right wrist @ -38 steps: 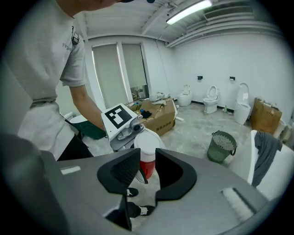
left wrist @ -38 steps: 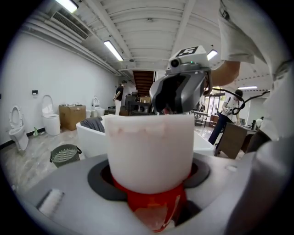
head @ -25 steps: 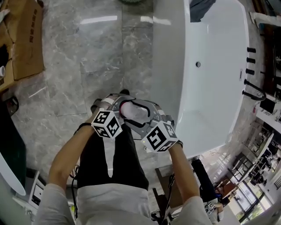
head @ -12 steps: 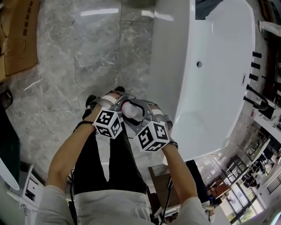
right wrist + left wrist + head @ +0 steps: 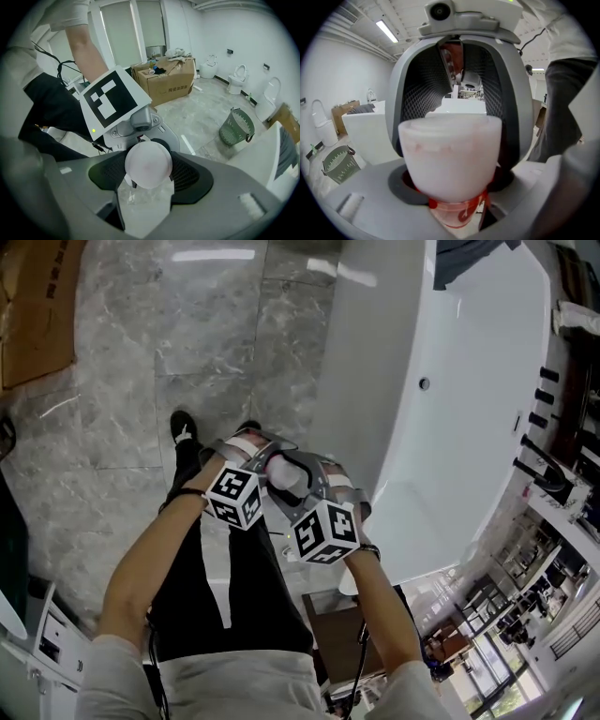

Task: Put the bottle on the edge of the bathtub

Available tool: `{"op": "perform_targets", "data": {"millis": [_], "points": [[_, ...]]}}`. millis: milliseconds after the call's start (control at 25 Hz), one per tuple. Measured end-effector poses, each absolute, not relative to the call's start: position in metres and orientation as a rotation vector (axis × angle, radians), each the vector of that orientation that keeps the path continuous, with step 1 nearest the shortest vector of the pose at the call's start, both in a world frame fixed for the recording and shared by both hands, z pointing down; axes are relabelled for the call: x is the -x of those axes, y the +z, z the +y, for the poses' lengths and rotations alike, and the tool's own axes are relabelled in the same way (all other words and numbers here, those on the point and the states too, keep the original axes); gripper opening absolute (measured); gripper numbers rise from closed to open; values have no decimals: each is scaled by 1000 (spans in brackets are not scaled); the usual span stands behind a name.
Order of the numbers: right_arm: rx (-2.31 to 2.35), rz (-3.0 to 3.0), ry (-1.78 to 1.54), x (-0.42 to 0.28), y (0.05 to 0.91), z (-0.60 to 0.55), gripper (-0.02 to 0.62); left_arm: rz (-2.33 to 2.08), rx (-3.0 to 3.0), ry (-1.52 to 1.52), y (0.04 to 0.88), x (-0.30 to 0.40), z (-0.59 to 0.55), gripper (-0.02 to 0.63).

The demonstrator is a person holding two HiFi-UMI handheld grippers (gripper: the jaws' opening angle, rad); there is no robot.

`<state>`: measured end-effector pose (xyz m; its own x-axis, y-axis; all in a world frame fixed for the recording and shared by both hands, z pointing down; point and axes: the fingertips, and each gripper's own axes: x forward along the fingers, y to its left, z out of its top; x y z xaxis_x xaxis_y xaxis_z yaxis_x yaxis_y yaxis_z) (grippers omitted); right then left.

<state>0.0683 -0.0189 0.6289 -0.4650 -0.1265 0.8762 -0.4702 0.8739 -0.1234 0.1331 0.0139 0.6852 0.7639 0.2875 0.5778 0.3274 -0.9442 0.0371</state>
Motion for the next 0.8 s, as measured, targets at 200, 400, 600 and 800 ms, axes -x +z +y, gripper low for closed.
{"op": "perform_targets", "data": {"millis": [200,400,600,800], "points": [[-424,-1994,399,-62,637,-19,275,-501,2922,-917,692,-120,12,338],[-443,-1946,439,-66,654,-18,275,-474,2931,-967,706,-94,2,337],[-498,-1891,494,-79,678,-17,276,-353,3014,-1012,711,-73,-19,337],[-617,-1825,604,-106,712,-22,275,-186,3110,-1026,708,-59,-51,337]]}}
